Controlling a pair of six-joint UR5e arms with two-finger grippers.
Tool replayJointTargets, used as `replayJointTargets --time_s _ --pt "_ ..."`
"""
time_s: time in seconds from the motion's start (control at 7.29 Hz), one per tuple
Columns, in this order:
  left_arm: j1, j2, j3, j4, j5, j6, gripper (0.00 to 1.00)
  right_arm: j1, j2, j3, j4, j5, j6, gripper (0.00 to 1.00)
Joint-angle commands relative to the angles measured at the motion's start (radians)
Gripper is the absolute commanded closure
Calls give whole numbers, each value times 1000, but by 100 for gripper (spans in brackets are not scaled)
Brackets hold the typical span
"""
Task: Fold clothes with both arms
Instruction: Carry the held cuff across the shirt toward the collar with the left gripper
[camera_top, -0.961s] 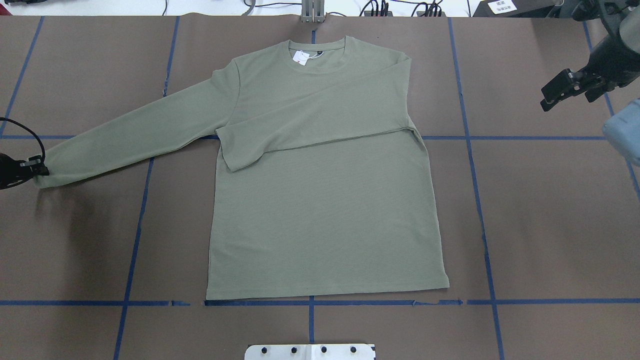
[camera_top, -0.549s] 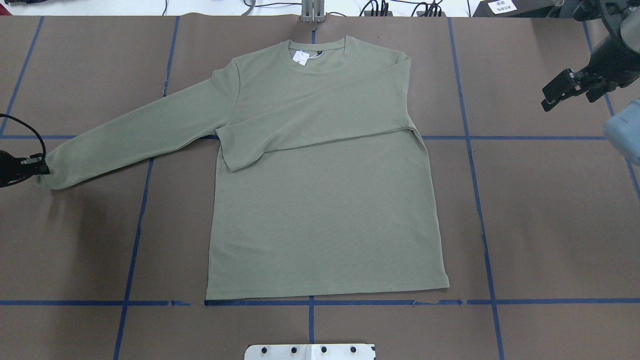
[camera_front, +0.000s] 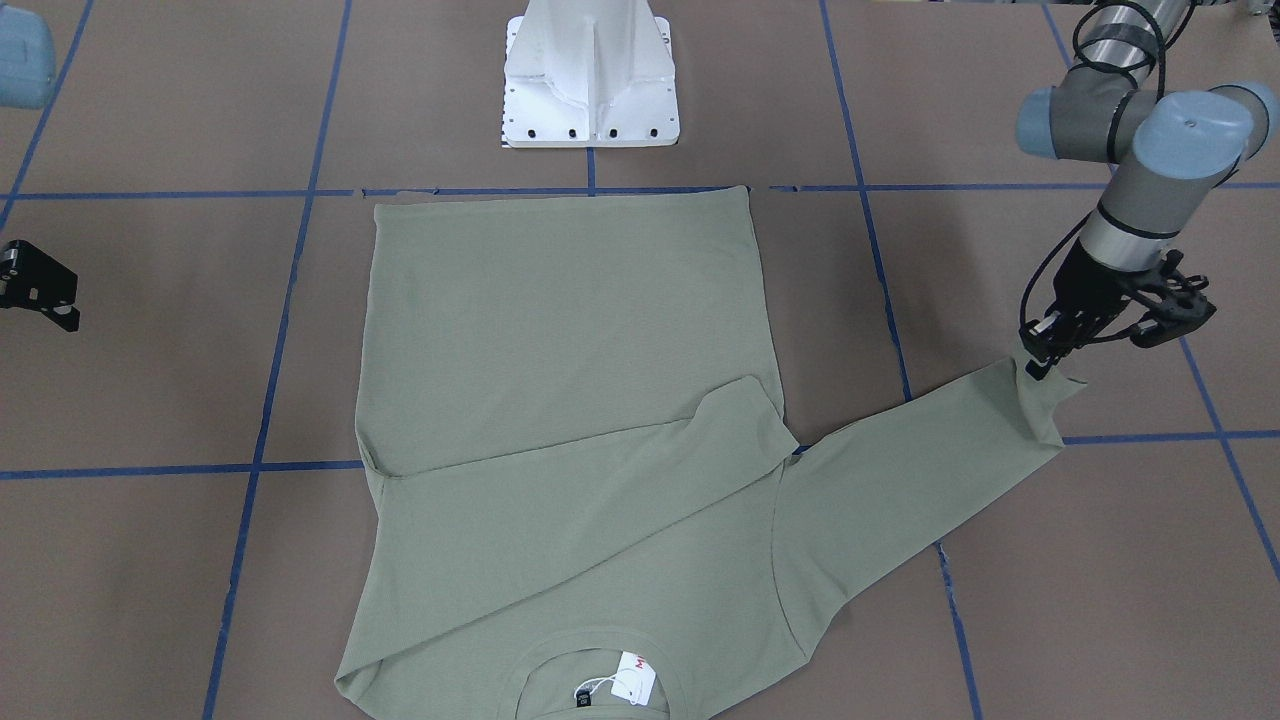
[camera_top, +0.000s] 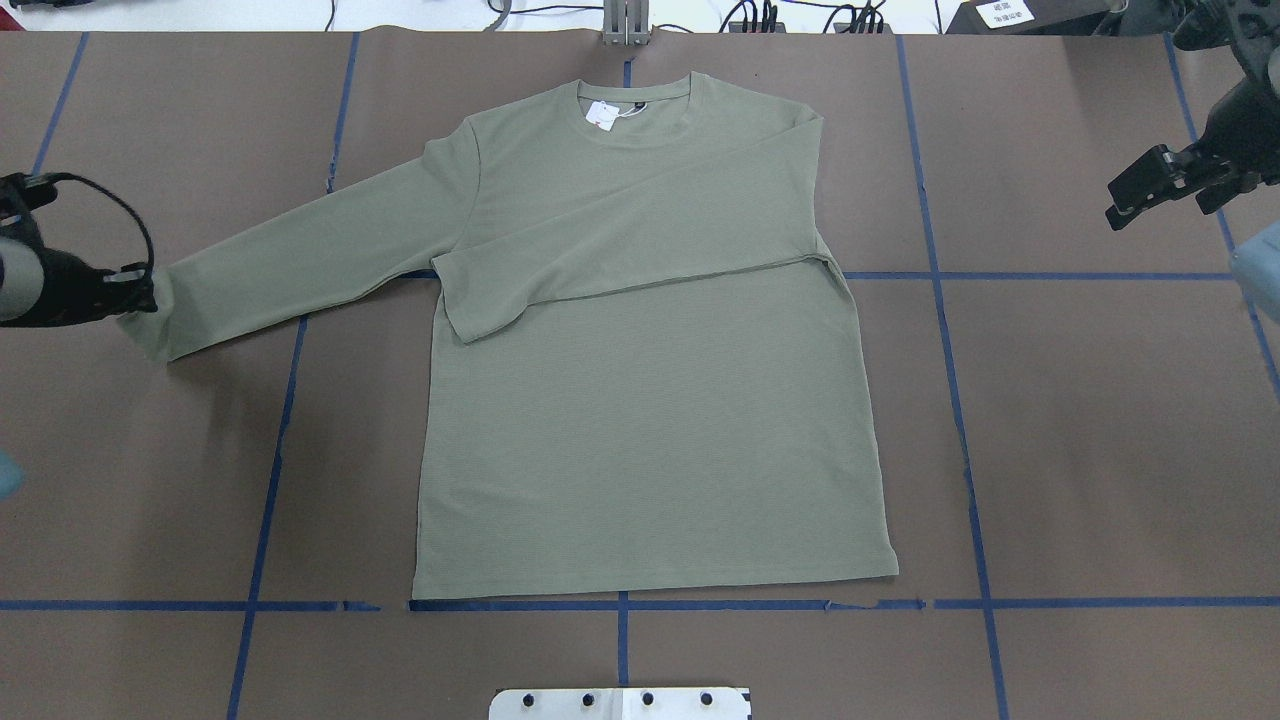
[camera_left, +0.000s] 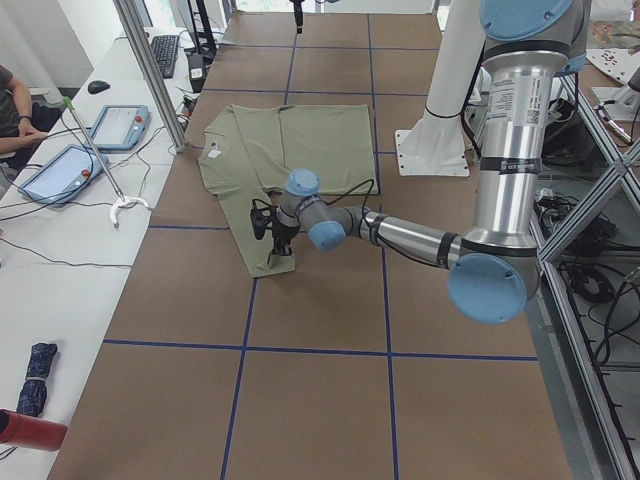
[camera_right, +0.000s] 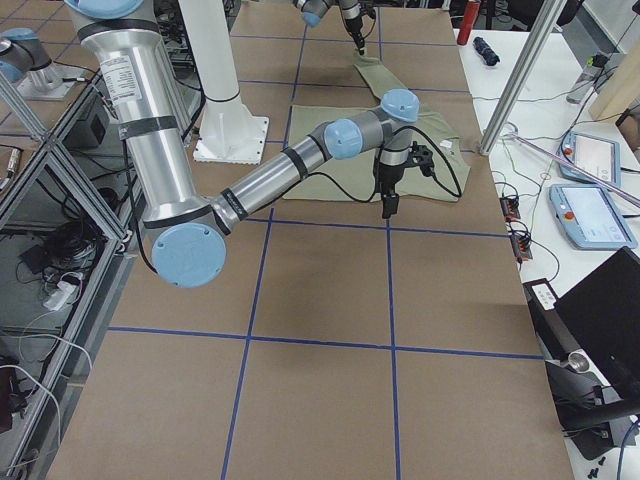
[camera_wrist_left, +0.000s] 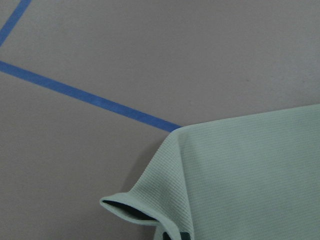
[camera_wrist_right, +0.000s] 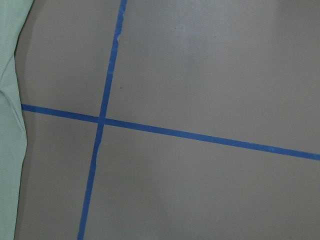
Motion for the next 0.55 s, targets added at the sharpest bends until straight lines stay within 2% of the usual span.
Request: replayJointTargets --time_s 0.0,0.27,0.41 --pt "4 -272 15 264 2 -3 100 13 -37 17 2 0 -1 0" --pt "11 -470 113 341 -3 -27 100 16 -75 33 5 0 -1 0" --pt "14 -595 202 340 -6 -126 100 18 -85 34 5 0 -1 0"
